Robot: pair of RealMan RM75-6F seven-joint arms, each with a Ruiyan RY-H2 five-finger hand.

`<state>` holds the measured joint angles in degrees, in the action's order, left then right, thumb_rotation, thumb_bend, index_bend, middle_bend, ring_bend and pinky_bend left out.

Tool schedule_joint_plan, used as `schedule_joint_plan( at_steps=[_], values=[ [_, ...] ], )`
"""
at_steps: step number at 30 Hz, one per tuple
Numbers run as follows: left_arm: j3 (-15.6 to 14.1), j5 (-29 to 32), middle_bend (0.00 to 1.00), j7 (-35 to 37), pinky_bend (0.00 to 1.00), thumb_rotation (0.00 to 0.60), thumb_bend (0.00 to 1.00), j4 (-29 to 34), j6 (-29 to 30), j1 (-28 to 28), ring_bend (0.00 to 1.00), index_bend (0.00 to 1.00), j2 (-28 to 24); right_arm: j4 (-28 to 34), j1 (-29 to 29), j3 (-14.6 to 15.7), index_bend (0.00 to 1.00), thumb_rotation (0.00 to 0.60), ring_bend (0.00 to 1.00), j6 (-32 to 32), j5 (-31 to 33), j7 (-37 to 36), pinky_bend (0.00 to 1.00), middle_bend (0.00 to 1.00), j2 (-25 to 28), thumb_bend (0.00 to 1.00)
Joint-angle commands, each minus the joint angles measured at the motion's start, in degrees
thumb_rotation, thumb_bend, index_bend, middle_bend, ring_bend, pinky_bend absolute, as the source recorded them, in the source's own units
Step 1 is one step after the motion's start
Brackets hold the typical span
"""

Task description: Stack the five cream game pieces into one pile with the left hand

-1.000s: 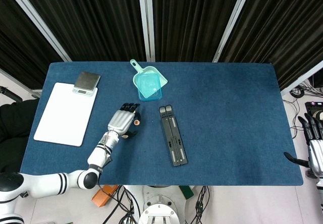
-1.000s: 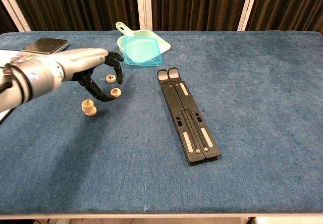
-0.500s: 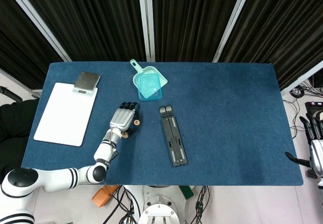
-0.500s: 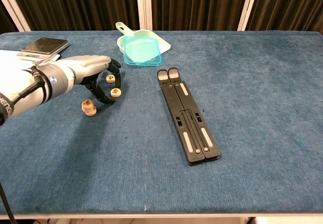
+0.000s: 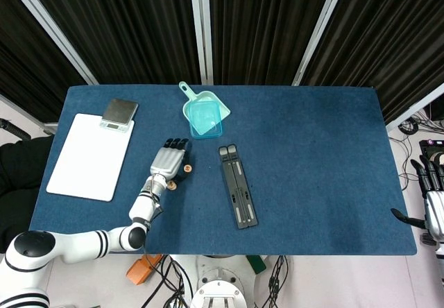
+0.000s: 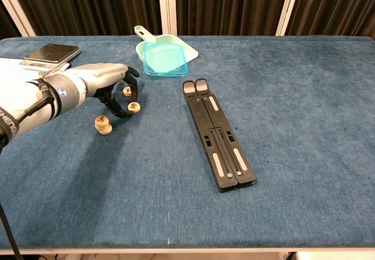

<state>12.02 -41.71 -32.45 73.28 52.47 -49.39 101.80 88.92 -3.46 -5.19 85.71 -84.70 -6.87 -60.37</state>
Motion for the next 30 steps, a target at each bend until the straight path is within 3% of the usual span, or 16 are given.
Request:
schedule_joint_plan(
  at_steps=[1,9,17,23,30],
  values=[
    [-0.1,-0.6,0.07,0.5,0.00,0.600,0.38,0.4,0.3,0.2,0.00,0.55,-0.4,0.1,0.0,0.0,0.00,0.600,0.00,0.1,0.0,0.1,0.00,0.00,0.1,0.05],
    [-0.8,-5.0,0.07,2.6,0.00,0.600,0.39,10.7,4.3,3.2,0.00,0.55,-7.2,0.3,-0.2,-0.2,0.00,0.600,0.00,0.1,-0.2,0.3,0.00,0.00,0.2,0.05],
    [-4.5,-8.2,0.07,2.7,0.00,0.600,0.37,21.3,8.3,7.2,0.00,0.55,-14.6,0.2,-0.5,-0.1,0.00,0.600,0.00,-0.2,-0.4,0.3,0.00,0.00,-0.1,0.05],
    [-7.2,-9.5,0.07,3.0,0.00,0.600,0.35,23.7,9.7,9.6,0.00,0.55,-16.0,0.5,-0.7,-0.1,0.00,0.600,0.00,-0.4,-0.5,0.6,0.00,0.00,-0.1,0.05],
    [-7.3,-10.4,0.07,3.8,0.00,0.600,0.35,23.1,9.5,10.1,0.00,0.55,-15.4,1.4,-0.8,-0.1,0.00,0.600,0.00,-0.3,-0.6,1.5,0.00,0.00,0.0,0.05]
  ],
)
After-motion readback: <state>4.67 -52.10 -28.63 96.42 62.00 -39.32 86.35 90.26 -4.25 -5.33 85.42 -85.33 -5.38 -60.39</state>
